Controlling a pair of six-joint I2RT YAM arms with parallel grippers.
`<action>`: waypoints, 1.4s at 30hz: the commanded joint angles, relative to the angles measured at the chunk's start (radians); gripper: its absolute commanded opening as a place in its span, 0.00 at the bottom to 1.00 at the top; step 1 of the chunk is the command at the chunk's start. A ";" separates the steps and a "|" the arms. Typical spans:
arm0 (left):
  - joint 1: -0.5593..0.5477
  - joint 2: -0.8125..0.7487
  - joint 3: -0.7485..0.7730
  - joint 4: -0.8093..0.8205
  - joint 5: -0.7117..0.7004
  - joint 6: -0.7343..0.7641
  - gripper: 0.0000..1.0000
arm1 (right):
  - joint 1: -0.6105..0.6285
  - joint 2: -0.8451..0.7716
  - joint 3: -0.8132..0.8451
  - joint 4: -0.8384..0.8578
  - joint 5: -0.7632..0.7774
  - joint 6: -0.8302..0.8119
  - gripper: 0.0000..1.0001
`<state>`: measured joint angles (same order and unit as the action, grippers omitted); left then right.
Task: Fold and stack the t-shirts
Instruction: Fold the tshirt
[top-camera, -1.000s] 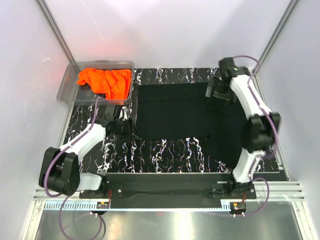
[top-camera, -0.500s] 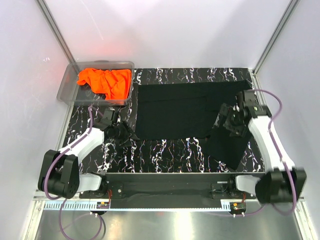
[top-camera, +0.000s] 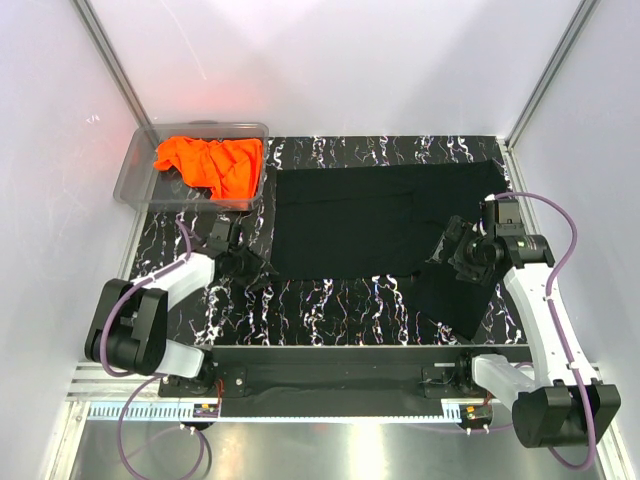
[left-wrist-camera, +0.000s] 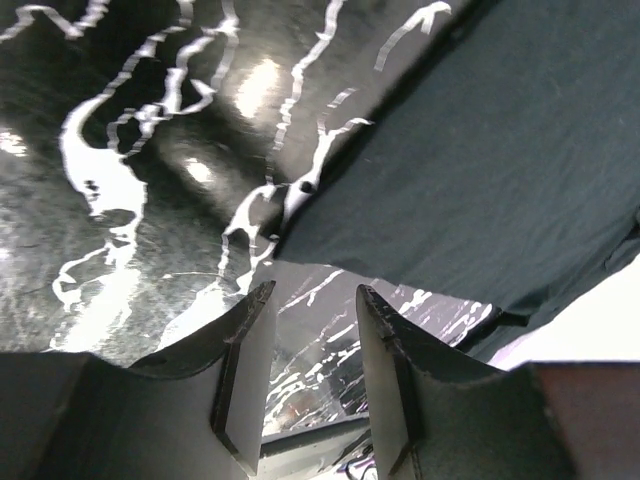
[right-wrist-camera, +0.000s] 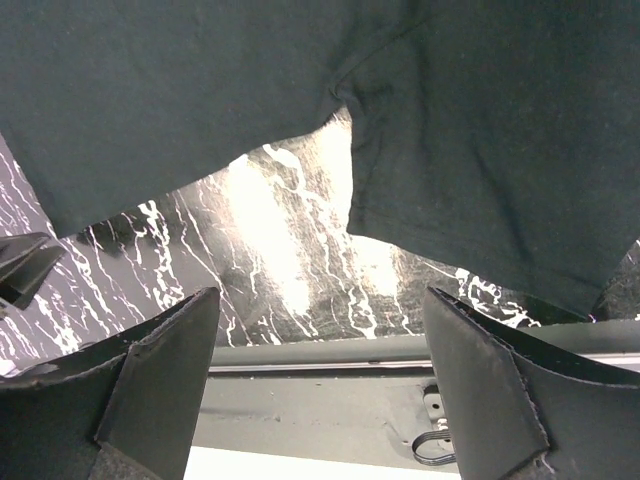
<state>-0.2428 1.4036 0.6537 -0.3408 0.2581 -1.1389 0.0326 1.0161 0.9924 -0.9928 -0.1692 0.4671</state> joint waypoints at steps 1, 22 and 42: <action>0.007 -0.008 -0.023 0.034 -0.063 -0.039 0.43 | 0.004 0.019 0.068 0.016 -0.009 0.007 0.89; 0.023 0.091 -0.062 0.091 -0.092 0.062 0.00 | -0.146 0.024 -0.044 -0.067 0.125 0.090 0.95; 0.019 0.124 0.069 0.013 -0.048 0.347 0.00 | -0.511 0.364 -0.143 0.158 0.194 0.157 0.71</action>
<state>-0.2268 1.5097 0.6945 -0.2913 0.2497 -0.8616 -0.4782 1.3422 0.8097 -0.8978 -0.0380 0.6220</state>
